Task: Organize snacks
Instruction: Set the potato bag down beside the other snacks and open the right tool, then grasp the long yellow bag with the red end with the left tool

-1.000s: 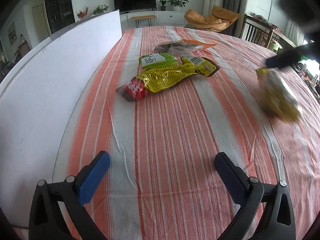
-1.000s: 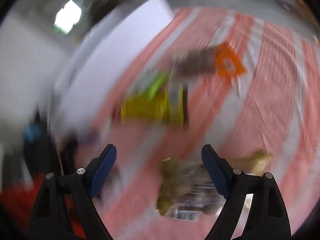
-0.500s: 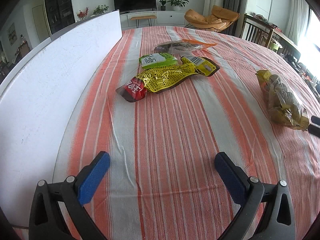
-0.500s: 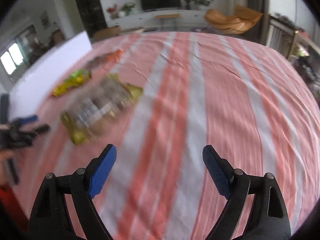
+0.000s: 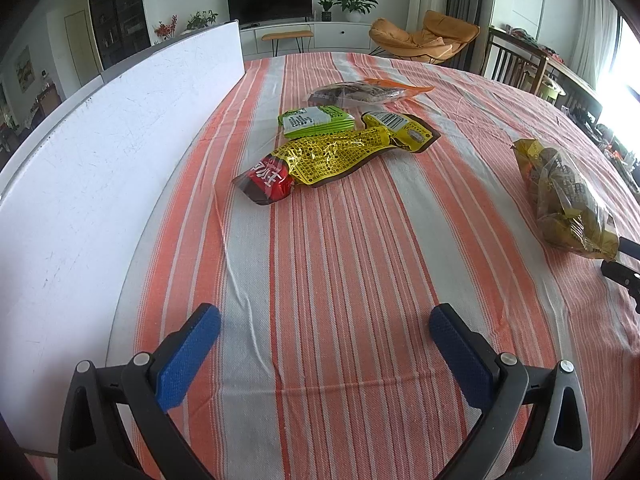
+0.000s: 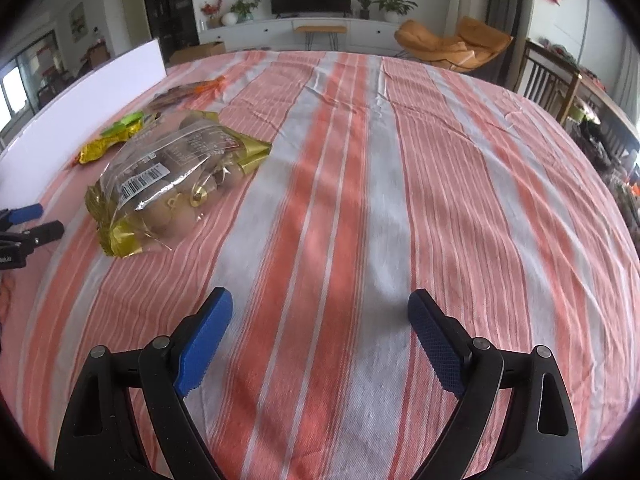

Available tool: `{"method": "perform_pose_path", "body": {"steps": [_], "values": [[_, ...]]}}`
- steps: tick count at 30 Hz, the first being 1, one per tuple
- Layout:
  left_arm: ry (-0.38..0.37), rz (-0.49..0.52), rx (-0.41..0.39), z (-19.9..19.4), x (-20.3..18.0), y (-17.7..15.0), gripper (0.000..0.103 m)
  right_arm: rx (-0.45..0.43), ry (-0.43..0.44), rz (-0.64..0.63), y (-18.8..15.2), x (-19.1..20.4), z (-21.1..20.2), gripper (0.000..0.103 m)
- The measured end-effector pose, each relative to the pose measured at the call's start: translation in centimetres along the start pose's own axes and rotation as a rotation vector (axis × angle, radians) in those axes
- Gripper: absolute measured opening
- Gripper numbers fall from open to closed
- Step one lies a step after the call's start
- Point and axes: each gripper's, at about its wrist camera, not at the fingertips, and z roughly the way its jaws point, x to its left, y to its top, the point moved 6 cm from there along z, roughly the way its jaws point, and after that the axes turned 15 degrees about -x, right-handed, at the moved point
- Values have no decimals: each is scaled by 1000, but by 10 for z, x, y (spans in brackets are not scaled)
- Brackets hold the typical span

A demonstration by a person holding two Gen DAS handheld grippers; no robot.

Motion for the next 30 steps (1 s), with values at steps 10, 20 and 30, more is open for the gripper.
{"method": "perform_pose_path", "body": {"steps": [10, 20, 30], "values": [[-80, 22, 50, -2, -8, 39, 103, 0, -16, 12, -2, -3, -1, 92], [-38, 329, 166, 82, -10, 87, 102, -1, -16, 13, -2, -4, 0, 93], [-30, 204, 122, 34, 8, 44, 48, -1, -15, 13, -2, -5, -1, 93]]}}
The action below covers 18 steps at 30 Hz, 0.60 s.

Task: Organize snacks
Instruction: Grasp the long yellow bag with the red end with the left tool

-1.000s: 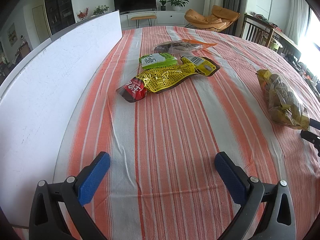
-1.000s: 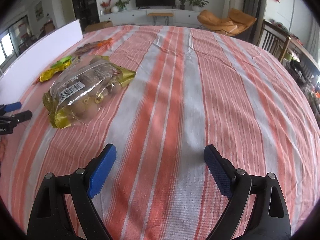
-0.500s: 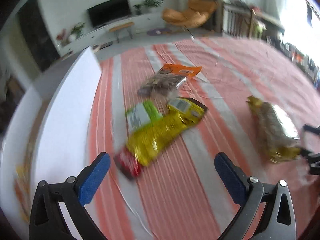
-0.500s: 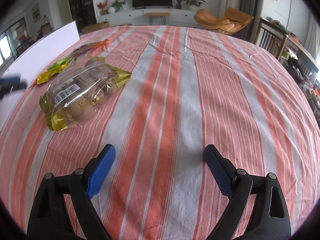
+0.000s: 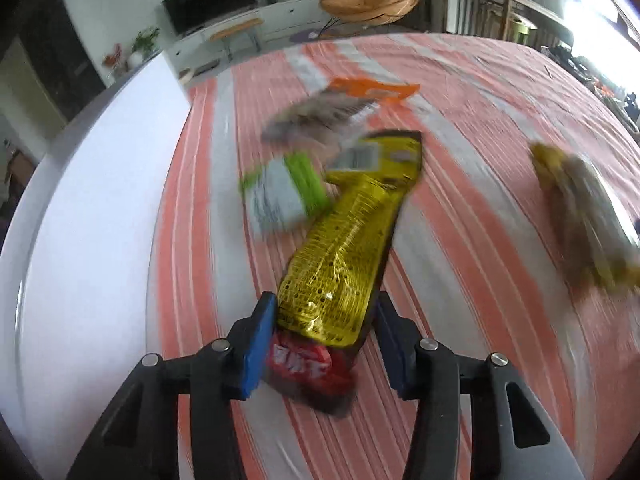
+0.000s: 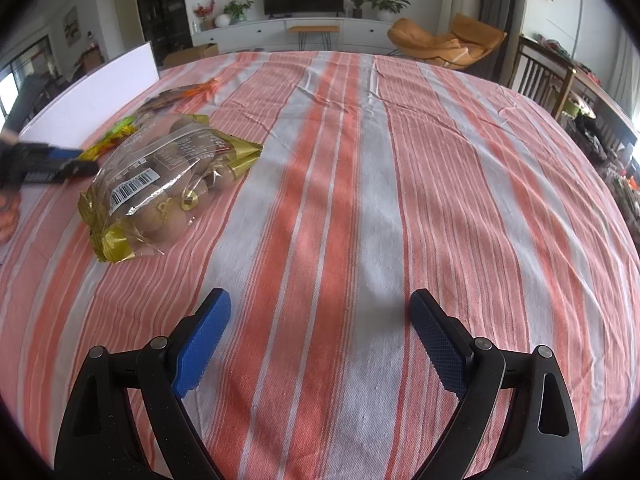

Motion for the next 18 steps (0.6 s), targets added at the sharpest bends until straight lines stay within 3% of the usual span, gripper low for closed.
{"method": "perform_pose_path", "body": {"steps": [5, 6, 7, 8, 9, 14, 16, 18], "values": [[-14, -48, 5, -62, -34, -56, 51, 0, 0, 0, 0, 0, 0, 93], [-28, -50, -2, -70, -40, -62, 67, 0, 0, 0, 0, 0, 0, 93], [-57, -62, 0, -76, -45, -67, 89, 0, 0, 0, 0, 0, 0, 93], [-109, -91, 8, -79, -49, -70, 96, 0, 0, 0, 0, 0, 0, 93], [-149, -124, 6, -79, -52, -69, 98, 0, 0, 0, 0, 0, 0, 93], [-189, -225, 2, -60, -32, -55, 98, 0, -1, 0, 0, 0, 0, 93], [-172, -242, -11, -47, -29, -48, 99, 0, -1, 0, 0, 0, 0, 93], [-85, -246, -16, -37, -16, -43, 101, 0, -1, 0, 0, 0, 0, 93]]}}
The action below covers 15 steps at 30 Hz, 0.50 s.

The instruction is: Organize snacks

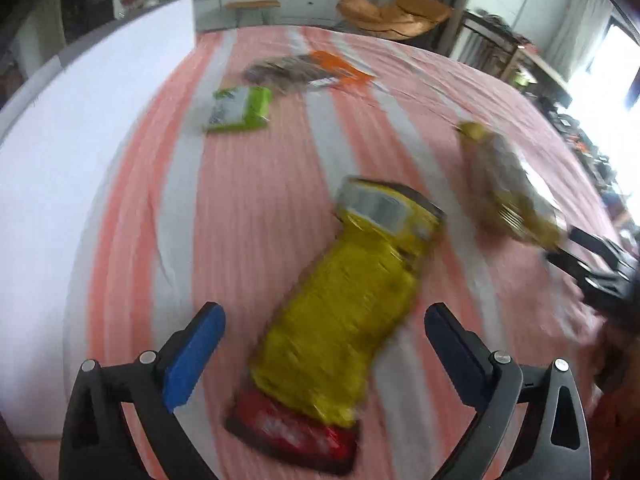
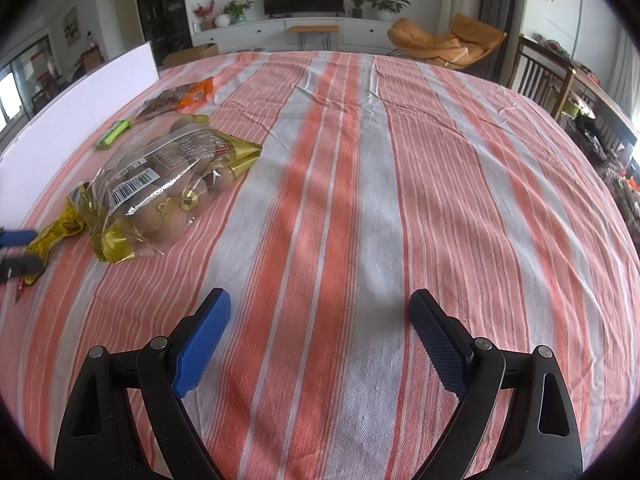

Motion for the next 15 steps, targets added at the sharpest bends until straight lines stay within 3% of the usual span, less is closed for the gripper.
{"method": "perform_pose_path", "body": {"steps": [2, 4, 5, 6, 9, 15], "values": [[67, -120, -30, 6, 17, 7, 99, 0, 0, 0, 0, 0, 0, 93], [67, -241, -83, 2, 33, 11, 99, 0, 0, 0, 0, 0, 0, 93], [64, -251, -88, 1, 34, 10, 100, 0, 0, 0, 0, 0, 0, 93], [63, -232, -87, 2, 33, 10, 100, 0, 0, 0, 0, 0, 0, 93], [87, -42, -96, 1, 17, 0, 103, 0, 1, 1, 0, 0, 0, 93], [86, -51, -154, -5, 11, -2, 103, 0, 0, 1, 0, -1, 0, 93]]}}
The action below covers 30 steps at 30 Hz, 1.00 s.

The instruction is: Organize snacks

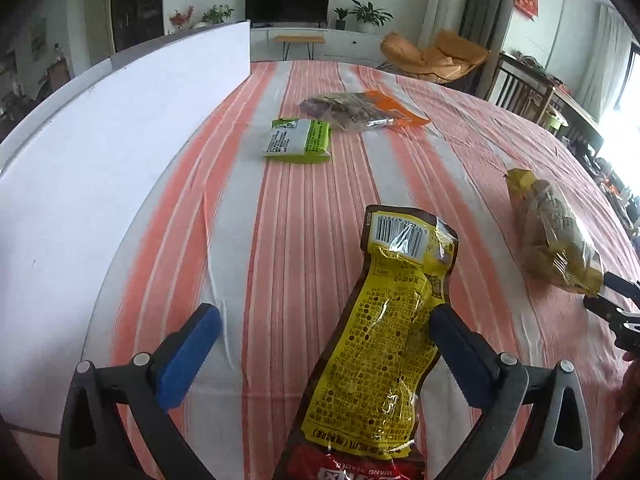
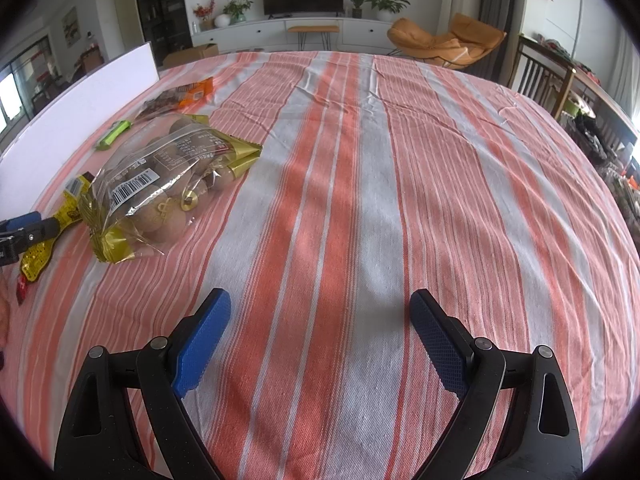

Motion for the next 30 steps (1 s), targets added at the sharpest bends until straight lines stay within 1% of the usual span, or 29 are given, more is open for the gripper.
{"method": "perform_pose_path", "body": {"steps": [4, 15, 17, 30], "values": [[-1, -1, 1, 6, -2, 2, 103, 0, 0, 0, 0, 0, 0, 93], [-1, -2, 1, 7, -1, 2, 103, 0, -1, 0, 0, 0, 0, 93], [0, -2, 0, 0, -1, 0, 103, 0, -1, 0, 0, 0, 0, 93], [-1, -3, 0, 0, -1, 0, 103, 0, -1, 0, 0, 1, 0, 93]]}}
